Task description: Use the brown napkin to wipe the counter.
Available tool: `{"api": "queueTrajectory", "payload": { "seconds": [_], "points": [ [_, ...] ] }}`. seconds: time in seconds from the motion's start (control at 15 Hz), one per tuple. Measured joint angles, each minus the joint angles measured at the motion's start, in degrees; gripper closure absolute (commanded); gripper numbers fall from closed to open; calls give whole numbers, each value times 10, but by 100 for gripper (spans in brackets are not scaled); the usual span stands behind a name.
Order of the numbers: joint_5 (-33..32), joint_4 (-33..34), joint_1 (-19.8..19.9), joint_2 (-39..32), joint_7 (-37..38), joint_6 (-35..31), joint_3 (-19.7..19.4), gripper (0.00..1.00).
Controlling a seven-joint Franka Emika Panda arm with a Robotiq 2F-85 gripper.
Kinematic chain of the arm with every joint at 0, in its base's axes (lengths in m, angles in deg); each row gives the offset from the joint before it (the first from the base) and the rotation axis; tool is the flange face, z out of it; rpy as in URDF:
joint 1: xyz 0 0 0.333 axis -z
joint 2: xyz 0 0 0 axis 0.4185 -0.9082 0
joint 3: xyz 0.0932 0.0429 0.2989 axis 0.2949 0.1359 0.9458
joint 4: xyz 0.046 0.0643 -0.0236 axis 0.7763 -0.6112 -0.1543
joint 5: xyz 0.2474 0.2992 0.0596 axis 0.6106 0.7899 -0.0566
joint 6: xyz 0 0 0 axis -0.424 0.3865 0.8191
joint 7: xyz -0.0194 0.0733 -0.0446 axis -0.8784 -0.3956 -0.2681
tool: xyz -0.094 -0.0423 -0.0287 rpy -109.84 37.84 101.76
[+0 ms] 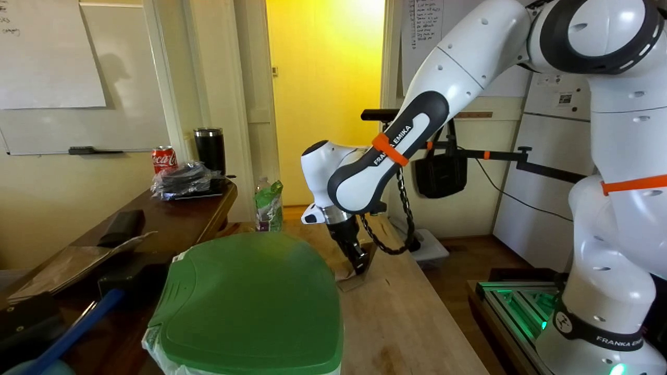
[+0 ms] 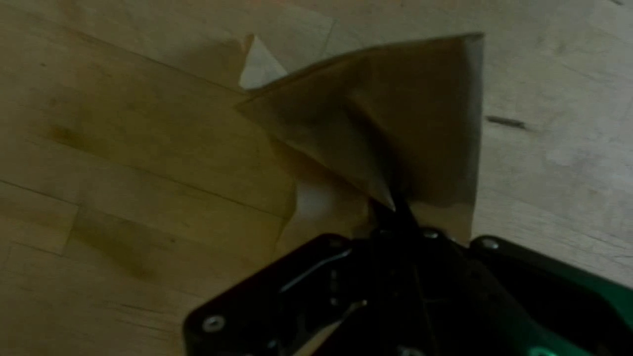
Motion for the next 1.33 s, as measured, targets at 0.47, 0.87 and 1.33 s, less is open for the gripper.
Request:
{"api": "queueTrajectory", "payload": {
  "seconds": [0.47, 0.87, 1.33],
  "points": [
    [-1, -13, -10, 4, 27, 2, 1, 28],
    [2, -35, -16, 23, 47, -3, 4, 0],
    [12, -69, -17, 81, 60, -32, 4, 0]
  ]
}}
